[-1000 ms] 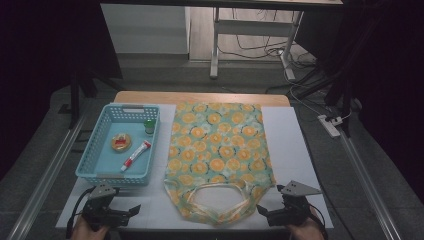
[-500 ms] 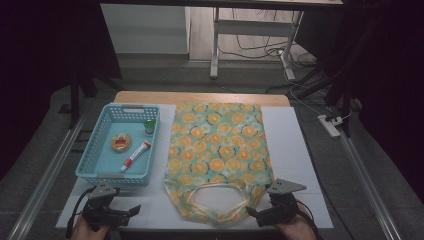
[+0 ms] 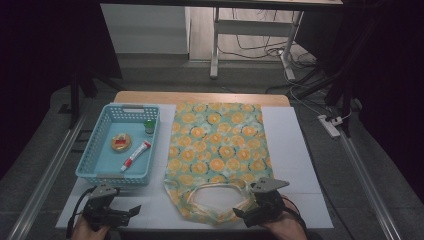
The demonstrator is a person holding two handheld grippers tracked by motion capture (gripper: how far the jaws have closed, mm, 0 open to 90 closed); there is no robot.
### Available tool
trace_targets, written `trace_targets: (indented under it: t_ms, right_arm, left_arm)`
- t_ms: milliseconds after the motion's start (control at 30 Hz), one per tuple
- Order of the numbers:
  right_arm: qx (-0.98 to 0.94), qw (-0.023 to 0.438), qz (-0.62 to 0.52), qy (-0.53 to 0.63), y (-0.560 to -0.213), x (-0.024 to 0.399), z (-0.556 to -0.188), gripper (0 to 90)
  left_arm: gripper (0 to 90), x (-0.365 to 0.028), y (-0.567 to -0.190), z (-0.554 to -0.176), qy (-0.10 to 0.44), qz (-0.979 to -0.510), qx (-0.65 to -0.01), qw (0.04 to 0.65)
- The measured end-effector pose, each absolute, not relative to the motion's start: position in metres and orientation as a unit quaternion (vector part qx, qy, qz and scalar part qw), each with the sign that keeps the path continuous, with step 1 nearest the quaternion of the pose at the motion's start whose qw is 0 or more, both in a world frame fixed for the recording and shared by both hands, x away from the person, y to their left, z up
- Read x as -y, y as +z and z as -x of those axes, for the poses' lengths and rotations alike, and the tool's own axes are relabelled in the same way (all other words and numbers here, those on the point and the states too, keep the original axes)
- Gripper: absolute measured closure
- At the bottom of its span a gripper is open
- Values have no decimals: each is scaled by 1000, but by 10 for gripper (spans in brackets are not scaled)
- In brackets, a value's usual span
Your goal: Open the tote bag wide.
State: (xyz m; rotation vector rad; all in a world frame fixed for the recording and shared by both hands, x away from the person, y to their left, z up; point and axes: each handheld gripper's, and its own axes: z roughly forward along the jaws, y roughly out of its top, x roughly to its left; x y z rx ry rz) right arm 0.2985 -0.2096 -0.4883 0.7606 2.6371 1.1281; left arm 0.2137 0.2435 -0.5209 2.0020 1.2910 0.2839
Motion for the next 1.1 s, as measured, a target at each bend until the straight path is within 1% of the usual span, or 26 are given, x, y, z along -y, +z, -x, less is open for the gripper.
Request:
trace_targets:
  t_ms: [333,567,633,700,767,800,867,900,933,1000,1100]
  right_arm:
    - [-904,74,-221,359,-494,181,-302,0]
    - [-911,62,-206,352,-499,170,-303,0]
    - [-915,58,-198,348,-501,166,-302,0]
    - [-919,52,-188,342,-504,162,-301,16]
    - [-925,46,-178,332,-508,158,-301,53]
    - [-931,38,-169,323,-511,155,-301,98]
    - [-933,34,-163,318,-513,153,-299,160]
    - [-935,32,-158,316,-514,152,-298,214]
    - [-935,32,-158,316,-514,152,-298,214]
    - [-938,21,-151,312,-514,151,-297,294]
    - [-941,-4,-136,309,-514,150,-295,471]
  left_arm:
    - [1,-242,-520,-214,117,-778,-505,354]
    - [1,-242,-521,-216,136,-779,-505,346]
    - [0,-243,-521,-216,134,-779,-504,347]
    - [0,-242,-521,-216,134,-781,-502,346]
    - [1,-241,-521,-217,134,-783,-501,344]
    - [1,-241,-521,-217,133,-784,-500,343]
    - [1,-241,-521,-217,133,-785,-499,342]
    - [1,-240,-522,-217,132,-786,-499,341]
    - [1,-240,-522,-217,131,-786,-498,341]
    - [1,-240,-522,-217,131,-787,-498,340]
    - [1,-240,-522,-217,131,-789,-495,339]
